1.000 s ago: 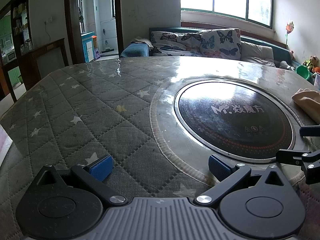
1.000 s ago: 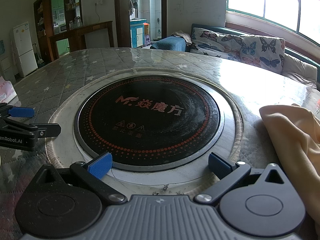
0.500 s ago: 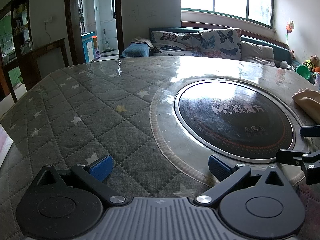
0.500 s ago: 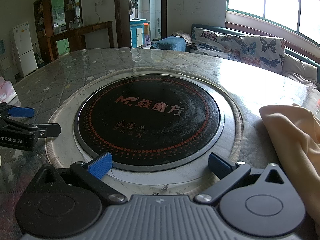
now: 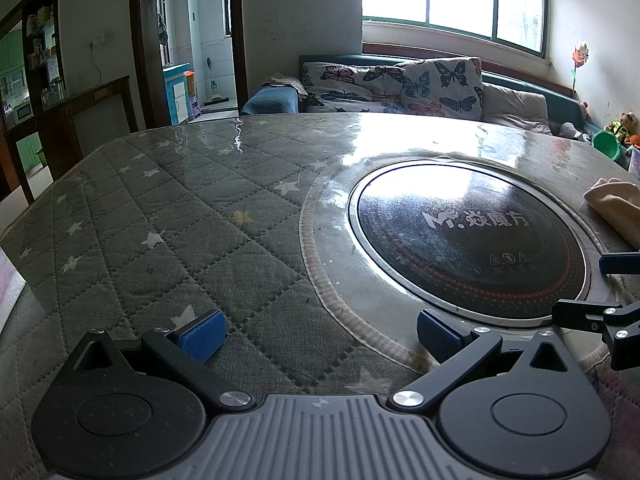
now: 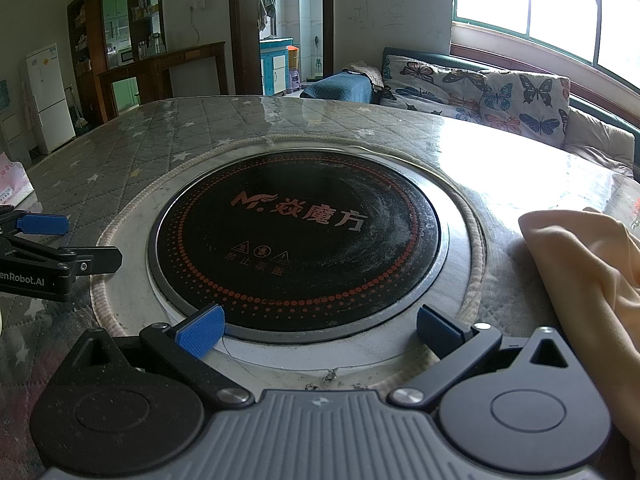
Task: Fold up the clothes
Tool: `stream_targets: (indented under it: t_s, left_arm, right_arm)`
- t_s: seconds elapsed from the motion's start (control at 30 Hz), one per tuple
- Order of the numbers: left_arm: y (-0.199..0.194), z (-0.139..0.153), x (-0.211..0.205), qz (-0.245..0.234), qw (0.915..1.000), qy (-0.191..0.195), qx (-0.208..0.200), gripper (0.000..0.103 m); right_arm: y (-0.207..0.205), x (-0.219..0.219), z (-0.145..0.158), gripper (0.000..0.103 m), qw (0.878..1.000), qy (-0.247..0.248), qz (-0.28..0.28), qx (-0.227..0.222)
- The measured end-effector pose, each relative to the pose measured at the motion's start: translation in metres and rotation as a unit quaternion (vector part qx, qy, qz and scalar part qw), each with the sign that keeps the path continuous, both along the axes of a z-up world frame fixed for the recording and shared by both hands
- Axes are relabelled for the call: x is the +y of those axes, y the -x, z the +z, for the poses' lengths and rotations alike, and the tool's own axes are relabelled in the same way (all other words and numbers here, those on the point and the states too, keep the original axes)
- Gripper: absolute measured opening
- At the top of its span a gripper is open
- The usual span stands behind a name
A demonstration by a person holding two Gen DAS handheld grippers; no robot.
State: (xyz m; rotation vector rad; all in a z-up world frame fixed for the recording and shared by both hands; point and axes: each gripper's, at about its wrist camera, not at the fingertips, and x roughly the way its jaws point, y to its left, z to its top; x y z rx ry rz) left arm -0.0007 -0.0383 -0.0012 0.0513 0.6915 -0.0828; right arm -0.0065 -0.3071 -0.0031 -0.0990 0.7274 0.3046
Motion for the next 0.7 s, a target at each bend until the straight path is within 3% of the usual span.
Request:
stream_targets:
  t_s: [0.7]
  left_arm:
    - [-0.0001, 0.0000, -0.0022, 0.000, 1.0000, 0.000, 0.000, 0.103]
  right_arm:
    - [-0.0001, -0.0001, 0.0000, 0.103, 1.000, 0.000, 0.000, 0.000]
